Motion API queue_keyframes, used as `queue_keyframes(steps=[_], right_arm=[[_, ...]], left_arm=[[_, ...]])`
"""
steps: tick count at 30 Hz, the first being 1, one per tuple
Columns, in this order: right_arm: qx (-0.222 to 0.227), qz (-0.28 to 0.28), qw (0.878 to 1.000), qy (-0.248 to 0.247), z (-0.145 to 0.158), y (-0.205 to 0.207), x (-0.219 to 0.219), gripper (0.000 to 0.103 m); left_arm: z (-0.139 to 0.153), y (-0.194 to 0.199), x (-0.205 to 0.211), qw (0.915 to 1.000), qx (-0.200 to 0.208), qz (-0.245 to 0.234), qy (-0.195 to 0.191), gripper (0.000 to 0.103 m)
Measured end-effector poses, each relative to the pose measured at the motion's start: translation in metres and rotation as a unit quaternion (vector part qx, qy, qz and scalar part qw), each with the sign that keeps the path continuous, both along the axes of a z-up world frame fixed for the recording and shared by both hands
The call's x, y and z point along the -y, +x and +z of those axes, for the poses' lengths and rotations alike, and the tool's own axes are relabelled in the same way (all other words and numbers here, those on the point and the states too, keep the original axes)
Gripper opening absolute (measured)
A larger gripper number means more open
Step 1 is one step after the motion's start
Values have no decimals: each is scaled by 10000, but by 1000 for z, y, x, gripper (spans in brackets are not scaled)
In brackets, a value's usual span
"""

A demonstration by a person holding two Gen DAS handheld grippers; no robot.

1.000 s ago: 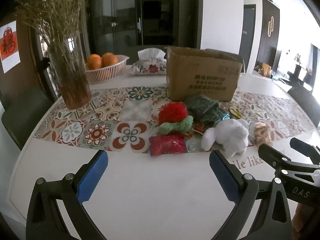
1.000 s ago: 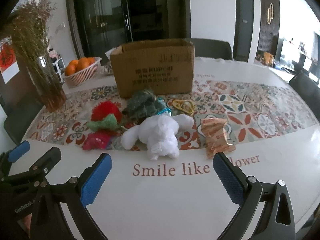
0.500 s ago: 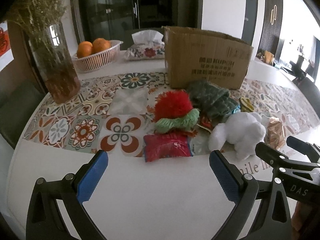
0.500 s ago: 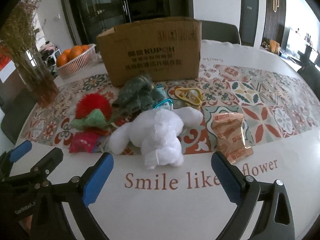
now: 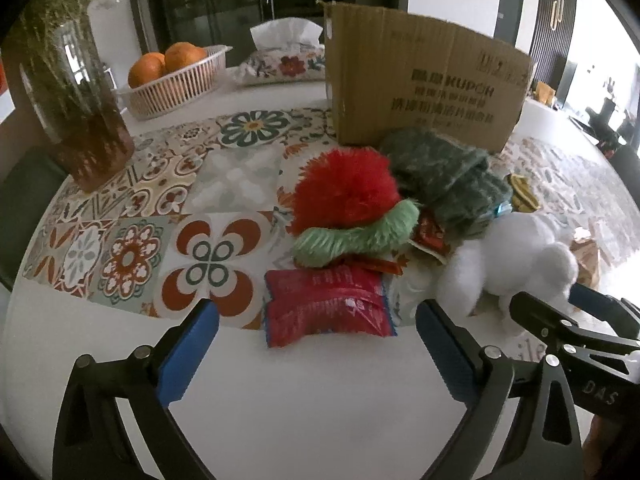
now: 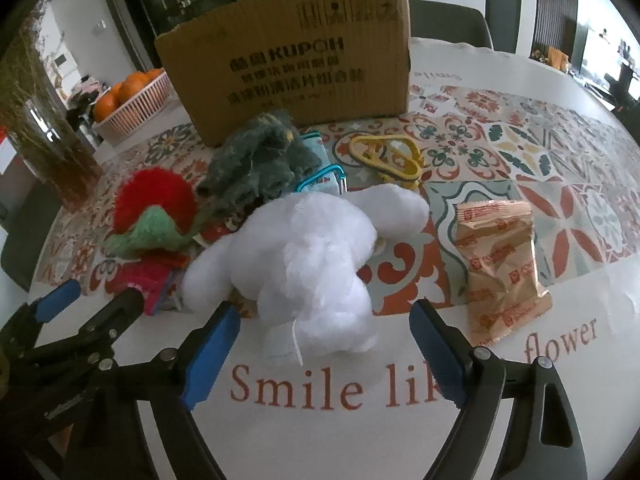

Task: Organize soft objects
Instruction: 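Grasp the white plush bunny with the right tool while the left tool grasps the red packet, then carry the white bunny into the cardboard box and open the right tool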

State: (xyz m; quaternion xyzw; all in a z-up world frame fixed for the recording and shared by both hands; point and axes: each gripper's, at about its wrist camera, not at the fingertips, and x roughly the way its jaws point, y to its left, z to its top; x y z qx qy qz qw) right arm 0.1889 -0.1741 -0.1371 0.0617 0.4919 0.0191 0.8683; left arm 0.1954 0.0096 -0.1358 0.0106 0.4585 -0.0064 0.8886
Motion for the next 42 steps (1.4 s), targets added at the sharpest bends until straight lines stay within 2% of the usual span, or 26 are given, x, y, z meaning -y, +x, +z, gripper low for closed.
queue_keyframes(steps=[2, 8, 16, 19, 21, 23, 26, 42], right_arm=[[-34, 10, 10000, -7, -3, 5, -1, 86], [-123, 33, 9999, -4, -12, 16, -3, 84], [-118, 75, 9999, -31, -17, 22, -7, 83], [-76, 129, 9999, -57, -17, 22, -9, 75], [-58, 189, 9998, -60, -16, 22, -12, 64], [-54, 227, 9997, -36, -15, 20, -14, 58], [-61, 211, 9997, -80, -15, 18, -15, 54], [103, 87, 9999, 15, 8, -17, -7, 52]], left_arm=[[-6, 6, 1, 10000, -76, -6, 0, 98], [-22, 21, 1, 9996, -290, -41, -14, 87], [-34, 31, 1, 9988, -453, -53, -159, 81], [-34, 33, 2, 9990, -423, -55, -140, 78], [-34, 32, 2, 9991, -385, -54, -139, 75], [-33, 33, 1, 9993, -353, -51, -150, 73], [-31, 31, -1, 9992, -323, -56, -246, 71], [-14, -9, -2, 9976, -191, -284, -606, 68]])
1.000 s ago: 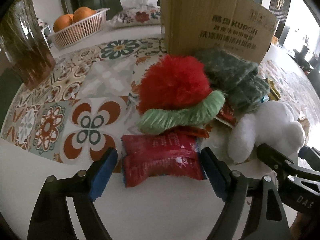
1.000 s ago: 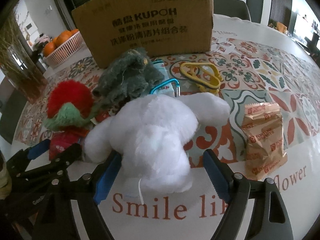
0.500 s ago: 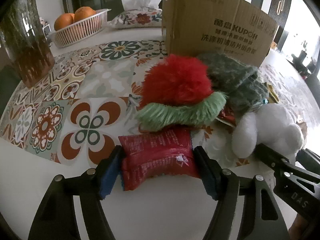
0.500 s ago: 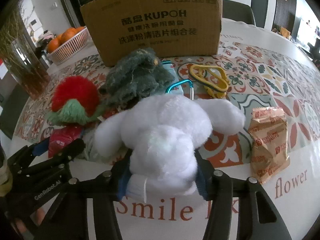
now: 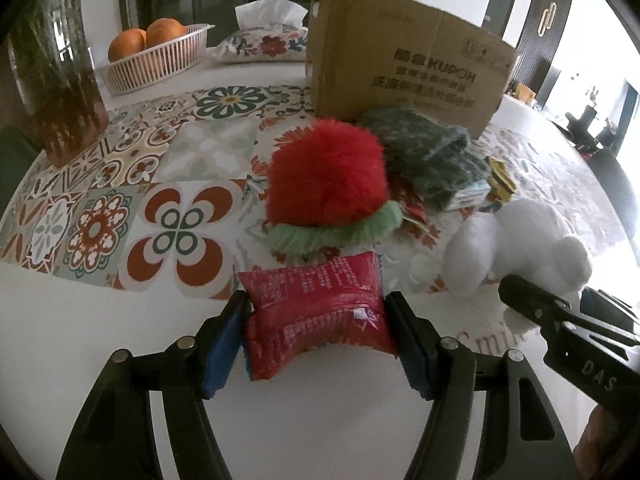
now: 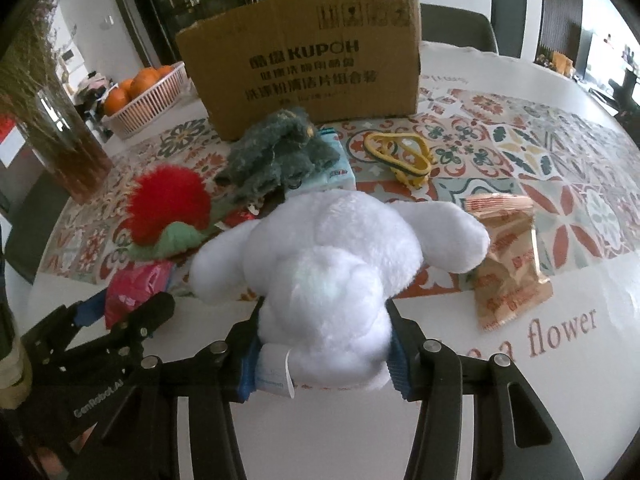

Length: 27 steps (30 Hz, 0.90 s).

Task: Organize soft objects
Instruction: 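Carry the white bunny into the cardboard box and open the right tool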

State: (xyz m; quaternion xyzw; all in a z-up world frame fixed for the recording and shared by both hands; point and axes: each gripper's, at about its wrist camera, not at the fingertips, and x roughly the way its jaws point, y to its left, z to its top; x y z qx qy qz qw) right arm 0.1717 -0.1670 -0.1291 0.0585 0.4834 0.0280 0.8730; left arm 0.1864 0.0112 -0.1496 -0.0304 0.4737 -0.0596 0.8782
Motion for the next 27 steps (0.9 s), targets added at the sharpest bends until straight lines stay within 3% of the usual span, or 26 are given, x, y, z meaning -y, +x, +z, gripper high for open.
queue_keyframes(steps=[13, 27], right_arm=[[602, 30, 9982, 51, 45, -26, 4, 52], [1329, 39, 9911, 63, 94, -2, 14, 52]], left_arm=[[53, -29, 4, 9974, 704, -135, 5, 68], [105, -4, 15, 9906, 1325, -307, -109, 68]])
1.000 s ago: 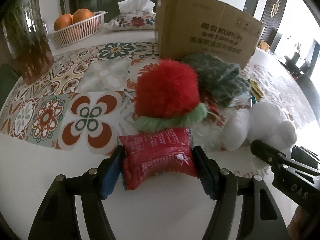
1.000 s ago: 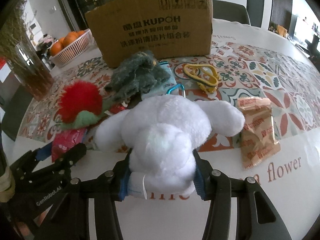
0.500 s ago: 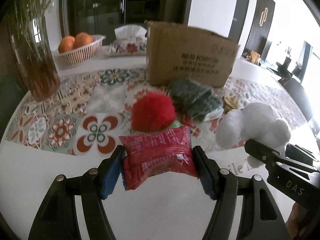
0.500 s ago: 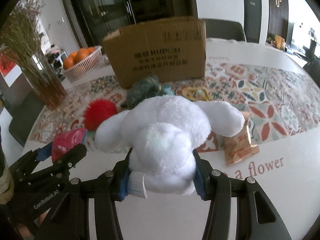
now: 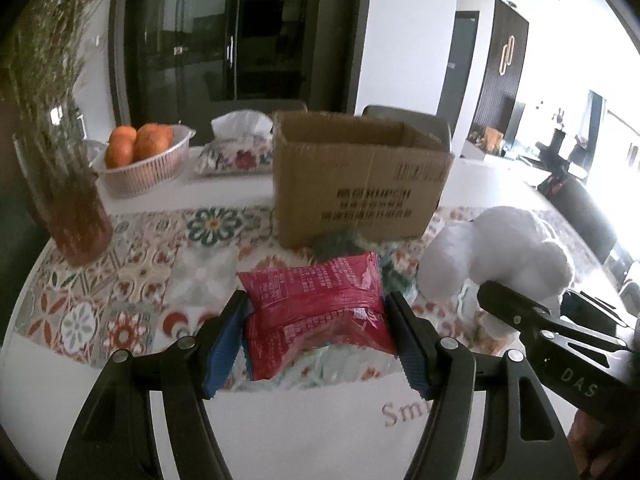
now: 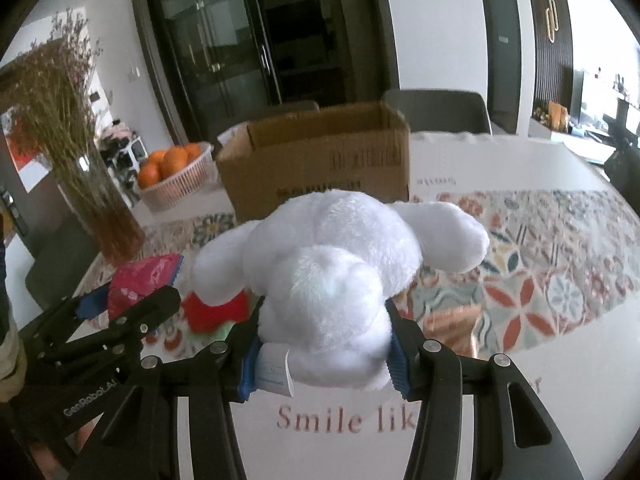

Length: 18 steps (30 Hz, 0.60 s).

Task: Organize soft objects
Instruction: 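Carry the white bunny into the cardboard box and open the right tool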

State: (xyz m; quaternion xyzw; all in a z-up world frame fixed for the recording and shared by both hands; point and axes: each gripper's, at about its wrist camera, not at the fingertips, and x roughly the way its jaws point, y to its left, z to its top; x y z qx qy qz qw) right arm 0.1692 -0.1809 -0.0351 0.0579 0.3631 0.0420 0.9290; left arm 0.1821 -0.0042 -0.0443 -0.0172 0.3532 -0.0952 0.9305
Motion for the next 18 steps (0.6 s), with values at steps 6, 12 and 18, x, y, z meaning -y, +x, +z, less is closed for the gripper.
queue_keyframes(steps=[6, 12, 18], right_arm=[[236, -8, 9997, 18, 18, 21, 4, 52], [326, 25, 9994, 94, 37, 47, 9, 52], [436, 70, 9990, 29, 56, 72, 13, 52]], left_arm=[[19, 21, 4, 9997, 177, -132, -74, 68], [38, 40, 8, 9989, 374, -268, -70, 68], [57, 59, 11, 9977, 546, -395, 64, 68]])
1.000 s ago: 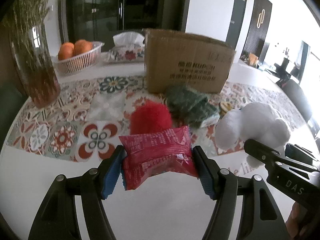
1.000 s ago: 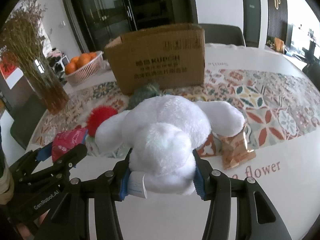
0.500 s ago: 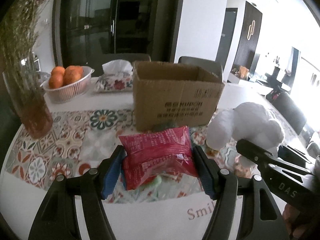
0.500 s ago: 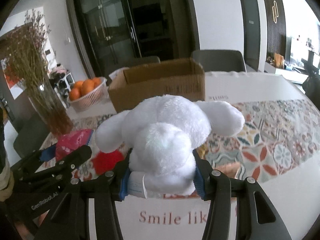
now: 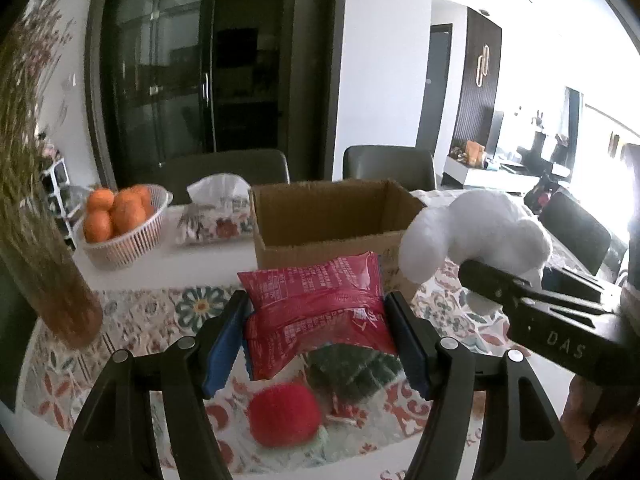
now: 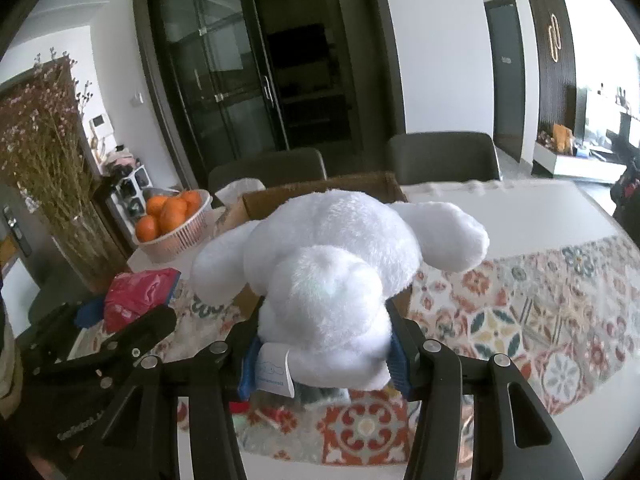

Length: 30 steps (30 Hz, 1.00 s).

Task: Organize soft objects
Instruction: 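Carry the white bunny into the cardboard box and open the right tool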

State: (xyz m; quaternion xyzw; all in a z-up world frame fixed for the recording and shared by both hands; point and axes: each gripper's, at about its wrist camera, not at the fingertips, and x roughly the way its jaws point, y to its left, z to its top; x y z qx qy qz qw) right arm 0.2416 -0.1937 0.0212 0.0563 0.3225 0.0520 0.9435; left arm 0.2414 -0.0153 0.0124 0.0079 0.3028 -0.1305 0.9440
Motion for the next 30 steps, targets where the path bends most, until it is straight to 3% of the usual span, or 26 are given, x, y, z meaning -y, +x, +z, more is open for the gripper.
queue_keyframes(steps=[14, 30], right_arm=[[16, 211, 9996, -180, 38, 60, 0, 52], [-898, 564, 9944, 19, 27, 151, 1, 52]], left_arm=[[24, 57, 8, 9996, -70, -241, 125, 68], [21, 126, 14, 9971, -584, -415, 250, 68]])
